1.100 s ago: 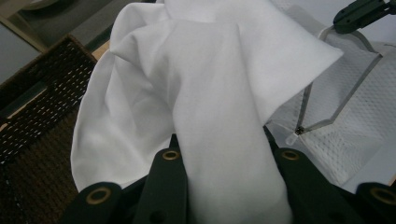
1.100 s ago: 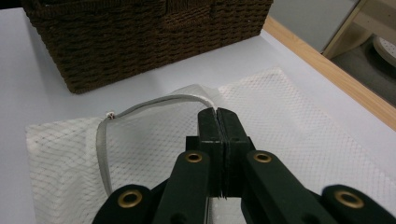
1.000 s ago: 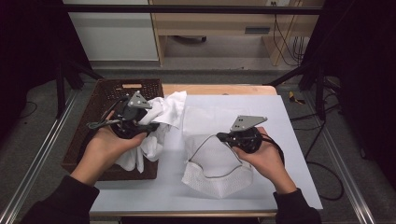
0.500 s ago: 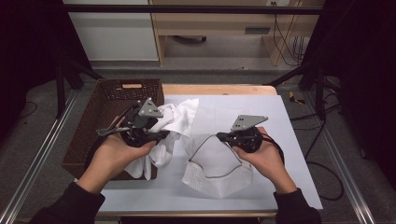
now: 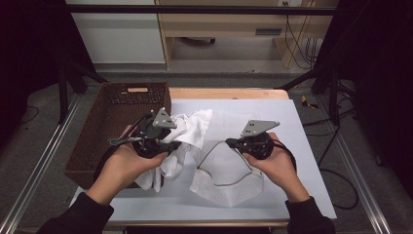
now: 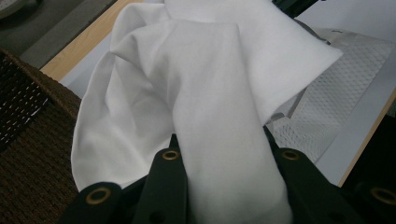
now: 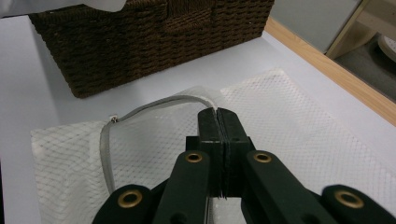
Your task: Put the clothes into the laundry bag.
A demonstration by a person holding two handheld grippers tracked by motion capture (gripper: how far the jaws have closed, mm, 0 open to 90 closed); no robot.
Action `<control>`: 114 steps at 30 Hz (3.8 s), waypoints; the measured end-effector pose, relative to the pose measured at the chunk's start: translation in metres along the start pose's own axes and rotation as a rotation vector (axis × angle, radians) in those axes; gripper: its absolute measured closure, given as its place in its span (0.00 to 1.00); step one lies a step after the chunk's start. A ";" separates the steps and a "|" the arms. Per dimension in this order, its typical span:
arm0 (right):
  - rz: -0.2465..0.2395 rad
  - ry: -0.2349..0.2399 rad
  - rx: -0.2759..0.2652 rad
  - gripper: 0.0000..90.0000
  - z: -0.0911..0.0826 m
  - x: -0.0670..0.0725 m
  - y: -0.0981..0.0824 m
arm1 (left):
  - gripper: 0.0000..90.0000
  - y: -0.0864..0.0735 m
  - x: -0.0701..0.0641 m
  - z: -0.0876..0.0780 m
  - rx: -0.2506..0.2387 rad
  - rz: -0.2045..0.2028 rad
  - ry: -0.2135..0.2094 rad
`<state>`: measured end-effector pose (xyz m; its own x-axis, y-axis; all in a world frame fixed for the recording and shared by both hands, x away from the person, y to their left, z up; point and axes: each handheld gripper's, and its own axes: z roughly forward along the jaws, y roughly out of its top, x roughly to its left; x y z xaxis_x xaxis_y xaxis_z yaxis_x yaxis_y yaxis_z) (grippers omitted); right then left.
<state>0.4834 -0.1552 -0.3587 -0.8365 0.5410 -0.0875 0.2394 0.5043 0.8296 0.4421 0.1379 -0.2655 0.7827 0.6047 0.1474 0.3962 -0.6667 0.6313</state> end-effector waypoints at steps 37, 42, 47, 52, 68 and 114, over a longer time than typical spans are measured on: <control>0.023 0.012 0.000 1.00 0.004 -0.002 0.001 | 0.82 -0.009 -0.029 0.012 0.021 0.032 -0.094; 0.021 0.004 0.012 1.00 0.006 -0.001 0.003 | 0.82 -0.014 -0.031 0.012 0.016 0.030 -0.102; 0.016 -0.003 0.031 1.00 0.009 0.000 0.007 | 0.82 -0.022 -0.037 0.014 0.031 0.037 -0.116; 0.027 -0.004 0.042 1.00 0.009 -0.004 0.012 | 0.82 -0.024 -0.043 0.014 0.041 0.049 -0.127; 0.058 -0.007 0.047 1.00 0.006 -0.011 0.014 | 0.82 -0.007 -0.083 0.035 0.075 0.134 -0.217; 0.027 0.025 0.028 1.00 0.010 0.009 0.019 | 0.81 -0.007 -0.075 0.096 0.148 -0.016 -0.211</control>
<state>0.4855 -0.1342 -0.3495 -0.8413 0.5381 -0.0509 0.2757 0.5081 0.8160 0.4265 0.0551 -0.3542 0.8525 0.5216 -0.0338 0.4631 -0.7236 0.5118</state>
